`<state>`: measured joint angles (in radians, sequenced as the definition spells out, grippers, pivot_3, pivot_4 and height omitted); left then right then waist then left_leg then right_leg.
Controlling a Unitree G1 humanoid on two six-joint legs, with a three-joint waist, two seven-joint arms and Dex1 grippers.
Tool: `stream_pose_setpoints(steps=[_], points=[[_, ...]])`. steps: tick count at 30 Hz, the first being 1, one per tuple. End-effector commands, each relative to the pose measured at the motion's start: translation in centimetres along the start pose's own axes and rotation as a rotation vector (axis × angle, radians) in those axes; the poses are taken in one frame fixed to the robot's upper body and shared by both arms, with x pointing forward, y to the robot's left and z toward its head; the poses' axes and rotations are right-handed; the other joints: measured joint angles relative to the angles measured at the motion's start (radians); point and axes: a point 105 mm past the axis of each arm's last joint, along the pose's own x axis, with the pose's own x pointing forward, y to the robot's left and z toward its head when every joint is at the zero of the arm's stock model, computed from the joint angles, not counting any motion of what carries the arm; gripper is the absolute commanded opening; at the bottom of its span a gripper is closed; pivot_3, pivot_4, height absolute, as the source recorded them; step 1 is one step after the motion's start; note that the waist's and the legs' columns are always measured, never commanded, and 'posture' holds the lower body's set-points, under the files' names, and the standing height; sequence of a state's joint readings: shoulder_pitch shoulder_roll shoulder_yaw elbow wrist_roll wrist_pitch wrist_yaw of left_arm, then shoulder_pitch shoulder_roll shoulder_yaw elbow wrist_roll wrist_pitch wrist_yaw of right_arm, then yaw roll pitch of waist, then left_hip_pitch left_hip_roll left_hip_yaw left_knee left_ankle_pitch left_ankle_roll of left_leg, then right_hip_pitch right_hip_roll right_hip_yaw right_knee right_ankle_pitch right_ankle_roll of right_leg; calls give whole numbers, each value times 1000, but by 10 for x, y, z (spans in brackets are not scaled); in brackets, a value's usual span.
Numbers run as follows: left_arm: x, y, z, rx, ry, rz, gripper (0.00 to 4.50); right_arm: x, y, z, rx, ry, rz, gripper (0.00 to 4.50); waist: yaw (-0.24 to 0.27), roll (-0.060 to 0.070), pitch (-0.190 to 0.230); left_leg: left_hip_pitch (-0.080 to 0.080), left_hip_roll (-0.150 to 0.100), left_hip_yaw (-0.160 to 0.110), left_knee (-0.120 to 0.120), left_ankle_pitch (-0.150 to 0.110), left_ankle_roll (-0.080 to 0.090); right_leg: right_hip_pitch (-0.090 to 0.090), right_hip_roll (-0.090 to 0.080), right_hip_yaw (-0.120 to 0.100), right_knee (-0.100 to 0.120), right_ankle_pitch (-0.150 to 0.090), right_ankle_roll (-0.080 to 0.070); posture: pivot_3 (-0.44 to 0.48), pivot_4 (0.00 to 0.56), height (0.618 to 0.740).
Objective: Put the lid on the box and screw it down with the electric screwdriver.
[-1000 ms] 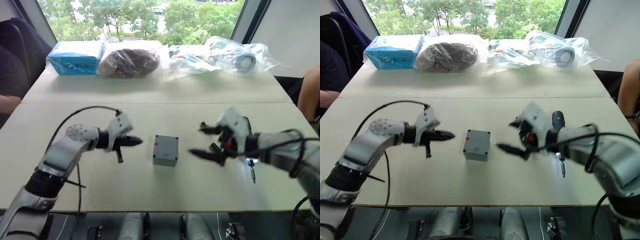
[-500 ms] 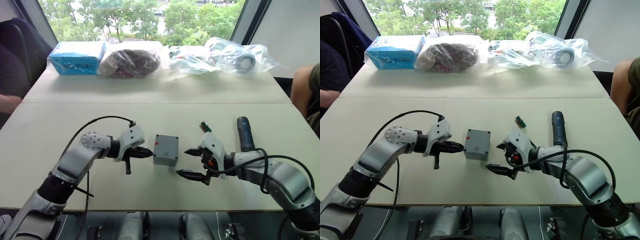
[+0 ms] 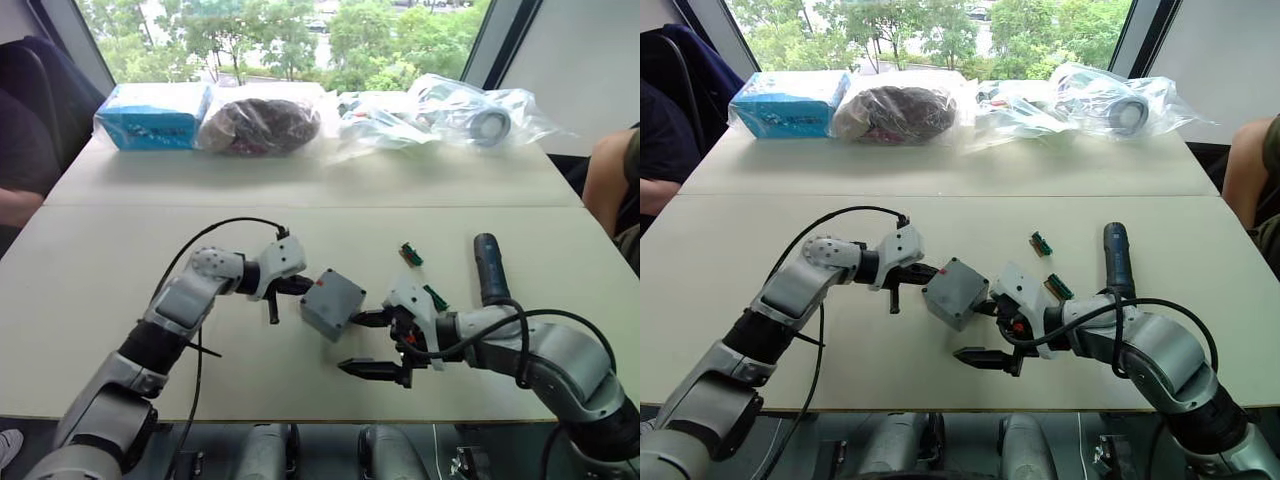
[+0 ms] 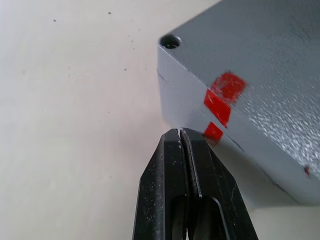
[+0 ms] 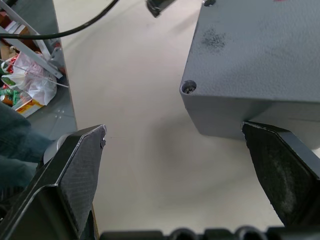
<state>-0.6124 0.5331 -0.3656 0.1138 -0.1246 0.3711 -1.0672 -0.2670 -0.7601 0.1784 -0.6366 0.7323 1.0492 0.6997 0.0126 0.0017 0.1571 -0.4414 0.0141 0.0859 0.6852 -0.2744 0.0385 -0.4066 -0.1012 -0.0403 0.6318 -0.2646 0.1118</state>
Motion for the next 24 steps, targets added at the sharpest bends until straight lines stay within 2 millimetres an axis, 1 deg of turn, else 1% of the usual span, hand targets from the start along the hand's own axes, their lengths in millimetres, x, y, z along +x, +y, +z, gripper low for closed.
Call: stream_pose_setpoints(steps=[1, 3, 5, 6, 8, 11, 14, 17, 21, 24], points=[[-16, 10, 6, 42, 0, 47, 0, -20, -6, 13, -68, -10, -60, 4492, 0, 0, 0, 0, 0, 0, 0, 0, 0, 0, 0, 0, 0, 0, 0, 0, 150, 740], [-23, 10, 3, 41, 11, 51, 0, -27, -13, 12, -79, 8, -94, 4492, 0, 0, 0, 0, 0, 0, 0, 0, 0, 0, 0, 0, 0, 0, 0, 0, 150, 740], [-34, 6, -4, 35, 41, 45, 0, -35, -31, 12, -106, 20, -164, 4492, -1, 0, 0, 0, 0, 0, 0, 0, 0, 0, 0, 0, 0, 0, 0, 0, 150, 740], [-38, 0, -9, 25, 58, 19, 0, -35, -37, 12, -112, 16, -179, 4492, -1, 0, 0, 0, 0, 0, 0, 0, 0, 0, 0, 0, 0, 0, 0, 0, 150, 740], [-42, -10, -14, 15, 78, -30, 0, -33, -44, 12, -123, 7, -186, 4492, -3, 0, 0, 0, 1, 0, 0, 0, 0, 0, 0, 0, 0, 0, 0, 0, 150, 740], [-40, -32, -17, -4, 89, -133, 0, -25, -50, 10, -158, 12, -184, 4492, 1, 0, 0, 0, 1, 0, 0, 1, -1, -1, 0, 0, 0, 0, 0, 0, 150, 740], [-35, -42, -15, 3, 82, -167, 0, -19, -51, 10, -179, 7, -166, 4492, 3, 0, 0, 0, 0, 0, 0, 1, -1, 0, 0, 0, 0, 0, 0, 0, 150, 740], [-26, -45, -12, -8, 62, -165, 0, -12, -42, 11, -171, -5, -86, 4492, 1, 0, 0, 0, 0, 0, 0, 1, -1, 0, 0, 0, 0, 0, 0, 0, 150, 740], [-18, -43, -9, -6, 41, -146, 0, -8, -28, 7, -161, 9, -16, 4492, 1, 0, 0, 0, 0, 0, 0, 1, -1, 0, 0, 0, 0, 0, 0, 0, 150, 740], [-14, -36, -8, -13, 28, -102, 0, -8, -23, 6, -153, 11, -3, 4492, 2, 0, 0, 0, 0, 0, 0, 1, -1, 0, 0, 0, 0, 0, 0, 0, 150, 740]])
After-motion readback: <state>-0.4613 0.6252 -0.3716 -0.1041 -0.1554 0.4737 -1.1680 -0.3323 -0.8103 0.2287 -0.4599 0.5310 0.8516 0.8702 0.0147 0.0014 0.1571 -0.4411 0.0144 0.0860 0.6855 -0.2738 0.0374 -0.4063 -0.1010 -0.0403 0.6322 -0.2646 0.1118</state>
